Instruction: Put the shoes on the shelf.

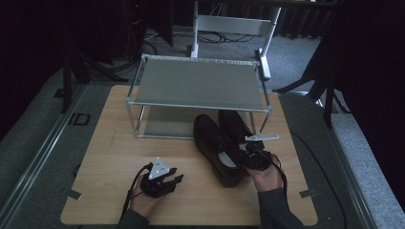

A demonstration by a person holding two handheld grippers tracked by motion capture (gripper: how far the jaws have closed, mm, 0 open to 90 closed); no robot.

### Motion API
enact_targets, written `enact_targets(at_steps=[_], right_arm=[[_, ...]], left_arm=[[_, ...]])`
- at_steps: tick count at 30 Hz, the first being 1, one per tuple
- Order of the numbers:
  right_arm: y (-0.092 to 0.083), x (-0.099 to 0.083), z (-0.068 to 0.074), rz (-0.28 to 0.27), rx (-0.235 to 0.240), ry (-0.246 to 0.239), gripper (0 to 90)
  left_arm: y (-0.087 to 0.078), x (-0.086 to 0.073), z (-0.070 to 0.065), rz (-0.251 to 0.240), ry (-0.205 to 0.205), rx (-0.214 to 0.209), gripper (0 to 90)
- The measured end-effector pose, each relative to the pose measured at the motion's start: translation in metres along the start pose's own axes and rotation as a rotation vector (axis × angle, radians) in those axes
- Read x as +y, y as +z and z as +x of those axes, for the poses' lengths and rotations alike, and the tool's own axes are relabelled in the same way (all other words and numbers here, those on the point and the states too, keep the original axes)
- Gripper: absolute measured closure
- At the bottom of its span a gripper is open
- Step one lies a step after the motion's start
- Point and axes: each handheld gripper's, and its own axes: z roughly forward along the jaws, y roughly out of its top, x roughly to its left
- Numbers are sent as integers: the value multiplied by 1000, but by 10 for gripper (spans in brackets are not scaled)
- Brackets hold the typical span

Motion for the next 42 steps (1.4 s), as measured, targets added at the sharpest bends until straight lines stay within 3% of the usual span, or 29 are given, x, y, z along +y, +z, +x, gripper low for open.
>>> enact_targets(at_steps=[18,42], right_arm=[[19,26,-2,-27,-45,36,814],[37,43,-15,-60,-96,106,812]], left_arm=[[-3,1,1,-7,1,5,617],[-3,1,2,-5,0,6,617]])
